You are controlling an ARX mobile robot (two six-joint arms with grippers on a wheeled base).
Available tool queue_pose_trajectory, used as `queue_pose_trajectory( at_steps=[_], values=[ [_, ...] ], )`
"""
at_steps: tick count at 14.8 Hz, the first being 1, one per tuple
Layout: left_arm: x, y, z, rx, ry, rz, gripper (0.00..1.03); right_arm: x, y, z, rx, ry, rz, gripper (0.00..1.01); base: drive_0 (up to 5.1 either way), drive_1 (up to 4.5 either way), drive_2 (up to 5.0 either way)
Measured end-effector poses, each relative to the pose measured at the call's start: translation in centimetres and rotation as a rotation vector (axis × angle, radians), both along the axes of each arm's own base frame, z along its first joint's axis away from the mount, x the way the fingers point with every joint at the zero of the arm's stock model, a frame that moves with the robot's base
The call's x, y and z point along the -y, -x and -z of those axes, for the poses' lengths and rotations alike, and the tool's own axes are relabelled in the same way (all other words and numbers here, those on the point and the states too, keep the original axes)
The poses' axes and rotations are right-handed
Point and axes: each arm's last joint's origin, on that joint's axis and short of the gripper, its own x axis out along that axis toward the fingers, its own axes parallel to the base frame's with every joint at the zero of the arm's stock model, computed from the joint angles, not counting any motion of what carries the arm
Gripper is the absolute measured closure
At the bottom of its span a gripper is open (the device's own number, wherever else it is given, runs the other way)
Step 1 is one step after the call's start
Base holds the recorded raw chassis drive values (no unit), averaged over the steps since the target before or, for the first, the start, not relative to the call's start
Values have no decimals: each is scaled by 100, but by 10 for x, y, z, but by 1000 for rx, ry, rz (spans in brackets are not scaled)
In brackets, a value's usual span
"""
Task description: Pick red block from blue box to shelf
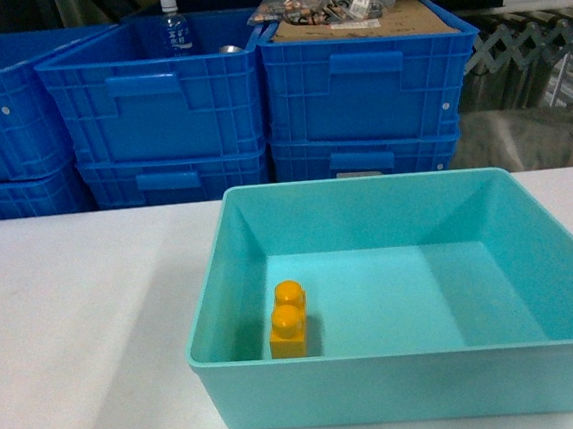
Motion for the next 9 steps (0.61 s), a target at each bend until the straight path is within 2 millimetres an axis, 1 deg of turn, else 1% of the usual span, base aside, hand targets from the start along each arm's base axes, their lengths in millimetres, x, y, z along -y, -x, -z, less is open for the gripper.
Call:
queue_pose_trajectory(
  at_steps=[6, 9],
  values=[
    [0, 0, 0, 0, 0, 0, 5, 0, 0, 0, 0, 0, 0, 74, 0, 0, 0],
    [0, 0, 0, 0, 0, -3, 5, 0, 0, 0, 0, 0, -1, 74, -139, -139, -139]
  ],
)
